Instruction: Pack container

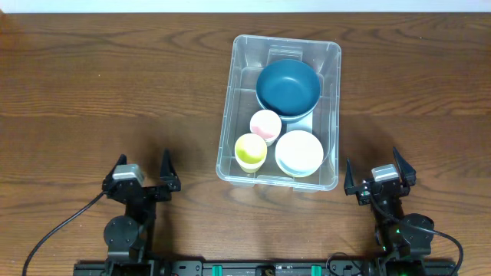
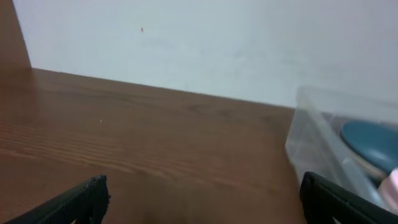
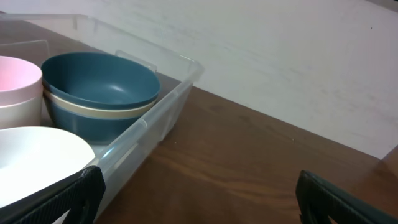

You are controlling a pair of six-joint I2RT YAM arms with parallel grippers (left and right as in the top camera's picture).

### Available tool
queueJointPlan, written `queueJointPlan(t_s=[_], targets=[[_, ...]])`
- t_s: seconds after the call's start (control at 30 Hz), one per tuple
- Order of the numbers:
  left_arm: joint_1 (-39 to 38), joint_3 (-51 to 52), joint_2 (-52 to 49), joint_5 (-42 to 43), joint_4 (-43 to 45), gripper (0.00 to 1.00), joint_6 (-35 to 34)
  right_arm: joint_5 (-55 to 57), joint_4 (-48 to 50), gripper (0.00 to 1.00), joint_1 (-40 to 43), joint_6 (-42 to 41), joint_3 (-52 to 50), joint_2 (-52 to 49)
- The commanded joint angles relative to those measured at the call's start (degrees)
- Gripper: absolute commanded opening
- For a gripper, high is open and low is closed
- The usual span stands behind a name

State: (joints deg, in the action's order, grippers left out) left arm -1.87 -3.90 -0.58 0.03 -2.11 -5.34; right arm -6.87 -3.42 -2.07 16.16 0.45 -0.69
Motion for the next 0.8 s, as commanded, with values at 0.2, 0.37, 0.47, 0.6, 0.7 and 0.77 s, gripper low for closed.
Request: queueJointPlan(t_s=[0.2, 0.37, 0.47, 0.6, 0.7, 0.77], targets=[[0.2, 2.91, 0.46, 0.85, 0.72, 0.98, 7.28, 0.22, -0.22, 0.99, 0.79, 0.81, -0.13, 0.37], [0.2, 3.67, 0.46, 0.79, -0.26, 0.98, 7.34, 0.22, -0.22, 0.99, 0.79, 0.81, -0.13, 0.37], [0.2, 3.67, 0.46, 0.81, -0.52, 0.98, 8.15, 0.22, -0.22, 0.99, 0.79, 0.81, -0.13, 0.37], [0.2, 3.67, 0.35, 0.83, -1.07, 0.98, 8.13, 0.22, -0.22, 0.99, 0.79, 0.81, -0.13, 0.37], [0.2, 3.67, 0.31, 0.83, -1.86, 0.98, 8.13, 0.22, -0.22, 0.99, 0.79, 0.81, -0.13, 0.37], [0.2, 3.67, 0.28, 0.83, -1.86, 0.98, 8.13, 0.22, -0.22, 0.99, 0.79, 0.81, -0.13, 0.37]])
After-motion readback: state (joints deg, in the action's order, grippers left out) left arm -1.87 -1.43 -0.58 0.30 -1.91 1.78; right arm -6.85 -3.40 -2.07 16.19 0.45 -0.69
